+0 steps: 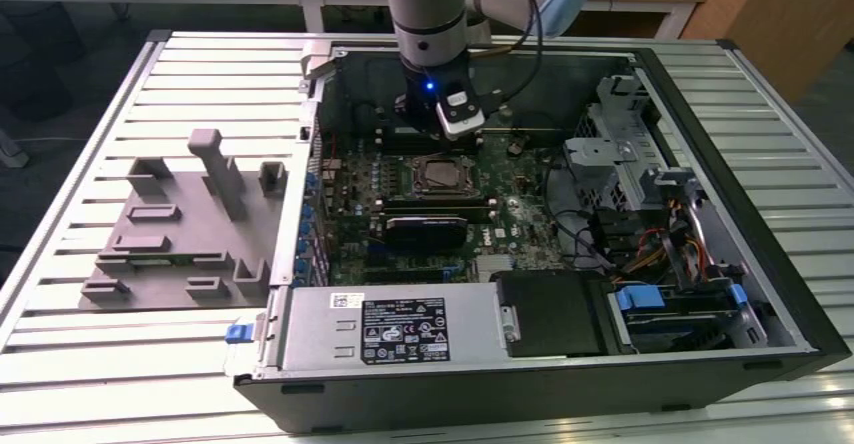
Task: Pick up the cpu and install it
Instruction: 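Install the first cpu locking lever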
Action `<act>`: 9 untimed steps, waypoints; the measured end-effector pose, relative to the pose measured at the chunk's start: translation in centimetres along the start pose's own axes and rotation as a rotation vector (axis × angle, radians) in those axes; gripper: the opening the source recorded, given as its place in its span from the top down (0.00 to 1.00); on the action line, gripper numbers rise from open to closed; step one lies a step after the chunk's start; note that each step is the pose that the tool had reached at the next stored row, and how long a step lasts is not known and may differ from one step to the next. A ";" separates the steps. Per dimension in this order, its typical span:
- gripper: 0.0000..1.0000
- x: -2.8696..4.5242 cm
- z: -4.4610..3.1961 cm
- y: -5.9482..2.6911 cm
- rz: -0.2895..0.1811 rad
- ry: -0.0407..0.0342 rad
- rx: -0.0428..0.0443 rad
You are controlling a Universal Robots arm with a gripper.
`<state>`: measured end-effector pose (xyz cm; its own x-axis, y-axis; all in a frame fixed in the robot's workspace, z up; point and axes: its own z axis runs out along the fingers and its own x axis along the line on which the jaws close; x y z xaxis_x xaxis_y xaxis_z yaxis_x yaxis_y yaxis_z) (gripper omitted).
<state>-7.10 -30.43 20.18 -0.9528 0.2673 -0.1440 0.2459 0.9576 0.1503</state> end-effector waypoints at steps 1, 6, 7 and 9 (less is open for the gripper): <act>0.89 0.01 0.02 0.00 0.000 -0.0009 0.0008; 0.89 0.09 0.23 0.06 -0.002 -0.0045 0.0087; 0.89 0.11 0.27 0.08 -0.002 -0.0052 0.0107; 0.89 0.13 0.32 0.15 -0.002 -0.0059 0.0130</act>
<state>-7.13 -30.22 19.87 -0.9523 0.2657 -0.1501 0.2461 0.9595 0.1373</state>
